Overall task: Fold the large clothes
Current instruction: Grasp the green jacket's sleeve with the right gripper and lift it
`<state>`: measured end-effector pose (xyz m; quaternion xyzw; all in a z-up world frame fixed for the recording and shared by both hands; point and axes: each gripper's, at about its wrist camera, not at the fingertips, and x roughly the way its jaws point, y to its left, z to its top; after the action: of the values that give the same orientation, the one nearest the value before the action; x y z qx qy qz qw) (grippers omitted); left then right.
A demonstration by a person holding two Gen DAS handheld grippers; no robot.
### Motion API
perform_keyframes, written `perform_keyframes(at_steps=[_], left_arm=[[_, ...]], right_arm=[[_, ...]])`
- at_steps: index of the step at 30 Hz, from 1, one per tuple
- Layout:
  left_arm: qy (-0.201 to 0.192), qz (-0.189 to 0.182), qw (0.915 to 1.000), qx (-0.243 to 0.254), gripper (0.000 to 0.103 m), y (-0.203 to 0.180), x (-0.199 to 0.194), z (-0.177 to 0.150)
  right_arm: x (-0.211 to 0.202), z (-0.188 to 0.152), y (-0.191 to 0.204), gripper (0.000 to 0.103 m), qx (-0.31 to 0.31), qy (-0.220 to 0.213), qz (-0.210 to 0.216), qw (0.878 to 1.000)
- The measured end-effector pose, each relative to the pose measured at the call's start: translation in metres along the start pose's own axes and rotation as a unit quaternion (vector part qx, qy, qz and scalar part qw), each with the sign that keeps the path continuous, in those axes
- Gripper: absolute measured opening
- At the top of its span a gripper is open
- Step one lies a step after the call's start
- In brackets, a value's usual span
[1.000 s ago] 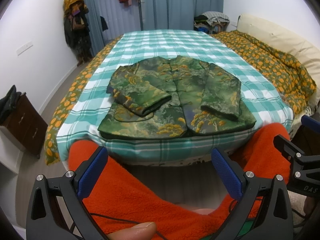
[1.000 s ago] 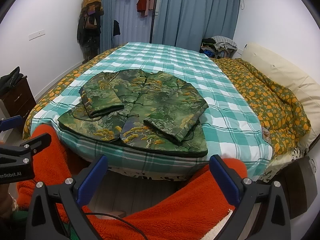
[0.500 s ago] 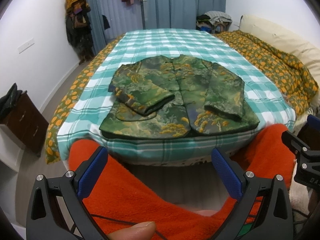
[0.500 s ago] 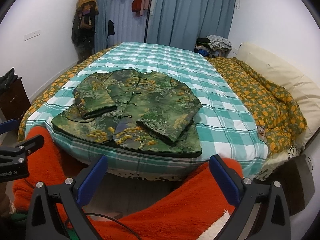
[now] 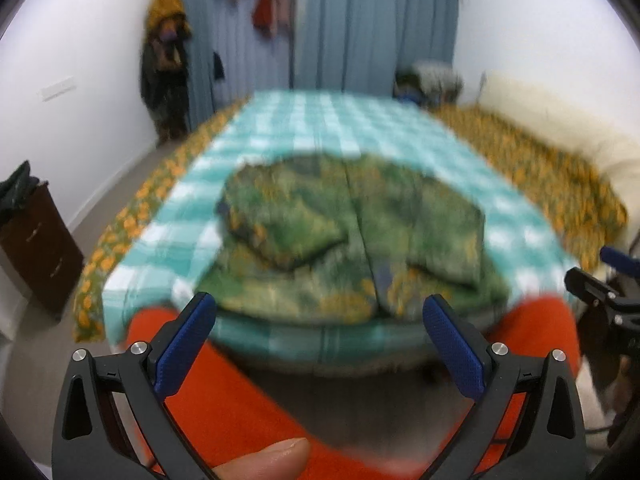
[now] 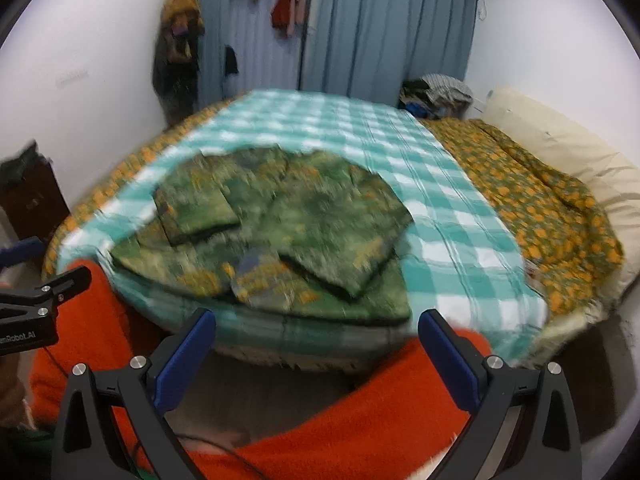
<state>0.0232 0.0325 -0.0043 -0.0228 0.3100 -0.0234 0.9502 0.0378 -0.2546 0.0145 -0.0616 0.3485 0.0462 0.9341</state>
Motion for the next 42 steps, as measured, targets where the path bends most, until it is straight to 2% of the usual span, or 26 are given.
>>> perform_keyframes(at_steps=[2, 5, 6, 8, 10, 12, 15, 17, 20, 23, 24, 25, 26, 27, 28, 32, 36, 39, 42], left_arm=[[-0.026, 0.020, 0.9995, 0.004, 0.103, 0.006, 0.002, 0.010], [-0.043, 0.062, 0.9970, 0.019, 0.103, 0.015, 0.013, 0.024], [-0.040, 0.067, 0.9968, 0.018, 0.103, 0.017, 0.017, 0.027], [-0.006, 0.065, 0.9976, 0.022, 0.103, 0.023, 0.034, 0.032], [0.027, 0.050, 0.9983, 0.013, 0.103, 0.028, 0.047, 0.032], [0.053, 0.038, 0.9978, -0.015, 0.103, 0.036, 0.058, 0.029], [0.081, 0.042, 0.9953, -0.031, 0.103, 0.039, 0.076, 0.020], [0.094, 0.039, 0.9946, -0.023, 0.103, 0.033, 0.081, 0.013], [0.105, 0.037, 0.9937, -0.005, 0.103, 0.027, 0.090, 0.009], [0.115, 0.022, 0.9931, 0.003, 0.103, 0.024, 0.098, 0.007], [0.118, 0.018, 0.9928, 0.004, 0.103, 0.023, 0.101, 0.006], [0.120, 0.017, 0.9927, 0.004, 0.103, 0.022, 0.102, 0.006], [0.122, 0.016, 0.9923, 0.004, 0.103, 0.023, 0.105, 0.006], [0.126, 0.016, 0.9919, 0.004, 0.103, 0.023, 0.109, 0.006], [0.128, 0.016, 0.9916, 0.003, 0.103, 0.024, 0.111, 0.006], [0.131, 0.008, 0.9914, 0.001, 0.103, 0.029, 0.123, 0.011], [0.123, 0.000, 0.9925, 0.002, 0.103, 0.036, 0.135, 0.021], [0.114, -0.005, 0.9935, 0.007, 0.103, 0.041, 0.146, 0.030], [0.109, 0.000, 0.9940, 0.011, 0.103, 0.046, 0.158, 0.040]], right_arm=[[0.007, 0.013, -0.017, 0.103, 0.003, -0.040, 0.013, 0.999], [0.039, 0.031, -0.034, 0.103, -0.020, -0.067, 0.013, 0.997], [0.059, 0.035, -0.038, 0.103, -0.036, -0.052, 0.025, 0.998], [0.109, 0.035, -0.045, 0.103, -0.054, 0.028, 0.052, 0.997], [0.153, 0.024, -0.041, 0.103, -0.083, 0.095, 0.031, 0.992], [0.182, 0.010, -0.031, 0.103, -0.122, 0.126, 0.021, 0.984], [0.214, 0.000, -0.015, 0.102, -0.145, 0.147, 0.060, 0.976], [0.231, 0.001, -0.009, 0.102, -0.150, 0.141, 0.080, 0.975], [0.260, 0.003, 0.003, 0.102, -0.171, 0.137, 0.076, 0.973], [0.299, -0.002, 0.006, 0.101, -0.187, 0.158, 0.069, 0.967], [0.306, -0.004, 0.003, 0.097, -0.181, 0.168, 0.070, 0.967], [0.312, -0.005, -0.003, 0.078, -0.166, 0.179, 0.078, 0.967], [0.313, -0.003, -0.012, 0.057, -0.140, 0.186, 0.103, 0.967], [0.310, 0.000, -0.022, 0.044, -0.103, 0.187, 0.133, 0.968], [0.301, 0.004, -0.031, 0.010, -0.073, 0.179, 0.139, 0.971], [0.251, 0.033, -0.068, 0.007, -0.035, 0.114, 0.093, 0.989], [0.199, 0.068, -0.133, 0.007, -0.004, 0.046, 0.008, 0.999], [0.177, 0.086, -0.194, 0.007, 0.003, 0.011, -0.100, 0.995], [0.179, 0.096, -0.250, 0.008, 0.031, 0.015, -0.178, 0.983]])
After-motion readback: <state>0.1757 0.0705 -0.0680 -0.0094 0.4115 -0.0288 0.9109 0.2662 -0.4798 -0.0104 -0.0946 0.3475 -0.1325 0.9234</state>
